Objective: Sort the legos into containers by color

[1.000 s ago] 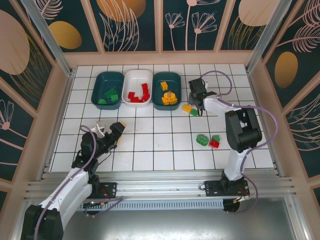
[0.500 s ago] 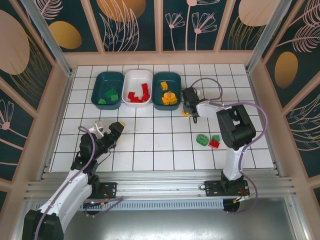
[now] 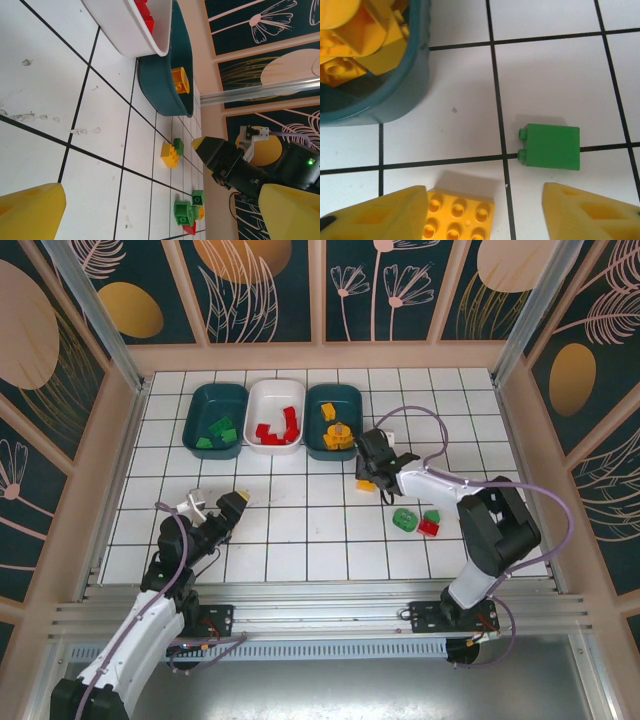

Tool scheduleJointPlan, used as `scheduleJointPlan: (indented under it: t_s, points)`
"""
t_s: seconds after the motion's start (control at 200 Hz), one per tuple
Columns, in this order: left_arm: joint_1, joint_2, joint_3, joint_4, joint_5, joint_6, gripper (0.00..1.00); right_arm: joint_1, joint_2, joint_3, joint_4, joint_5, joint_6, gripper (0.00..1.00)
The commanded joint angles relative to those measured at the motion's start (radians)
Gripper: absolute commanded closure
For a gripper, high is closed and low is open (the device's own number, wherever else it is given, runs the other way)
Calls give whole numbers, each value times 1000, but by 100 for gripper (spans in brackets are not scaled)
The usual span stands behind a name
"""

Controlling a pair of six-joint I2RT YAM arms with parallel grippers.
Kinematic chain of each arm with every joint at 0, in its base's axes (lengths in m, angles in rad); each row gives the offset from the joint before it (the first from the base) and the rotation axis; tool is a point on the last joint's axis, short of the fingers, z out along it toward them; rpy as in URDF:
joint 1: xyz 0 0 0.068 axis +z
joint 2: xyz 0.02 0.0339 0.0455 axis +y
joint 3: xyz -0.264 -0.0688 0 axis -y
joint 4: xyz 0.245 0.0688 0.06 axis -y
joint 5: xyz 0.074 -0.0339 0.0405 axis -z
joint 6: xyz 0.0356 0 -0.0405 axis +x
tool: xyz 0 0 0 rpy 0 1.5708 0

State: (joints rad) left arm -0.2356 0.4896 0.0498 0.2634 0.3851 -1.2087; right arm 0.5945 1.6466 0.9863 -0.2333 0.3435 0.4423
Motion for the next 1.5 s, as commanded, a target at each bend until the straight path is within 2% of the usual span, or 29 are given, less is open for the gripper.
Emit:
scheduleJointPlan:
  t_s: [0.0,0.24,0.425,0.616,0.661,0.806,1.091,1.276,1.496]
  points:
    - [0,-27,-11,-19,9,9,1,3,-7,-61,32,-71,102,32]
    - [0,-32,-7,-33,10,9,2,29,73,-80,84,-94,160,30]
    - [1,-33,-6,-41,6,9,1,36,106,-65,77,-54,149,47]
    - [-1,-33,-9,-43,0,7,2,36,118,-52,82,-51,132,52]
    - [0,-33,-8,-44,-4,8,2,35,130,-46,79,-49,129,51]
    - [0,-33,-10,-43,-5,7,2,42,148,-39,79,-44,131,39]
    - [1,-23,-12,-37,-12,10,2,47,84,-40,97,-4,121,34]
    - [0,-2,-16,-15,-5,8,1,46,125,-2,128,2,38,35]
    - [1,-6,-15,-26,-5,14,2,41,200,74,136,-37,-50,42]
